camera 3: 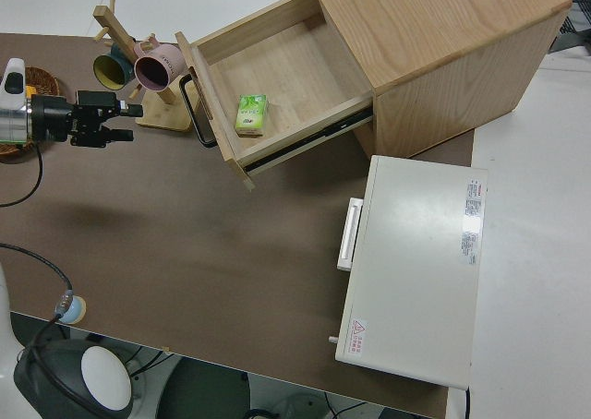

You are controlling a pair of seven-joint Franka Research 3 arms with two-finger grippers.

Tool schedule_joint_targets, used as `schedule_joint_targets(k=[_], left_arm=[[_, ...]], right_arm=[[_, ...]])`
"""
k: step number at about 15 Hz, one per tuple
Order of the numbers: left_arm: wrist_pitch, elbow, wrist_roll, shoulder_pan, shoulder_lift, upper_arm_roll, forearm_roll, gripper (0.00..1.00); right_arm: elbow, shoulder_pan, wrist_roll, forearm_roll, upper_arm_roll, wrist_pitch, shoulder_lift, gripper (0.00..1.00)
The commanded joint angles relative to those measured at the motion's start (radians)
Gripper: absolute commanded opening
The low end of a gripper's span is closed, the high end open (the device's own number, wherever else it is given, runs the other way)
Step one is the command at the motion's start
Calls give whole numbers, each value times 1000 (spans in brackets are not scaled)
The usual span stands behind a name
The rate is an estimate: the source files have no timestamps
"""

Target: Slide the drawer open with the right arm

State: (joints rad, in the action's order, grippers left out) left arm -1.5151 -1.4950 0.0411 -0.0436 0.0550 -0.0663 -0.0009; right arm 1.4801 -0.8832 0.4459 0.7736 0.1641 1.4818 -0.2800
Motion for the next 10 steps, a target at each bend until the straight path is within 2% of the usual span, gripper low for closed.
schedule_joint_targets(k=[1,2,4,6,8,9,10], left_arm=[[18,10,-10,7,-4,0,18,993],[18,10,-10,7,-4,0,18,993],[18,10,-10,7,-3,0,18,993],[18,10,-10,7,-4,0,18,993],[18,10,-10,7,-4,0,18,993],[18,10,-10,7,-4,0,18,993],[18,9,-10,7,-4,0,18,993]], right_arm=[[0,95,-50,-198,-9,-3,109,981],[0,121,-65,-242,-8,-3,131,981],[0,214,-130,-373,-2,-2,191,981],[3,320,-264,-485,3,-3,238,981],[6,432,-411,-600,9,-5,261,983],[6,463,-441,-682,34,-5,265,983],[9,471,-443,-735,72,-5,265,983]])
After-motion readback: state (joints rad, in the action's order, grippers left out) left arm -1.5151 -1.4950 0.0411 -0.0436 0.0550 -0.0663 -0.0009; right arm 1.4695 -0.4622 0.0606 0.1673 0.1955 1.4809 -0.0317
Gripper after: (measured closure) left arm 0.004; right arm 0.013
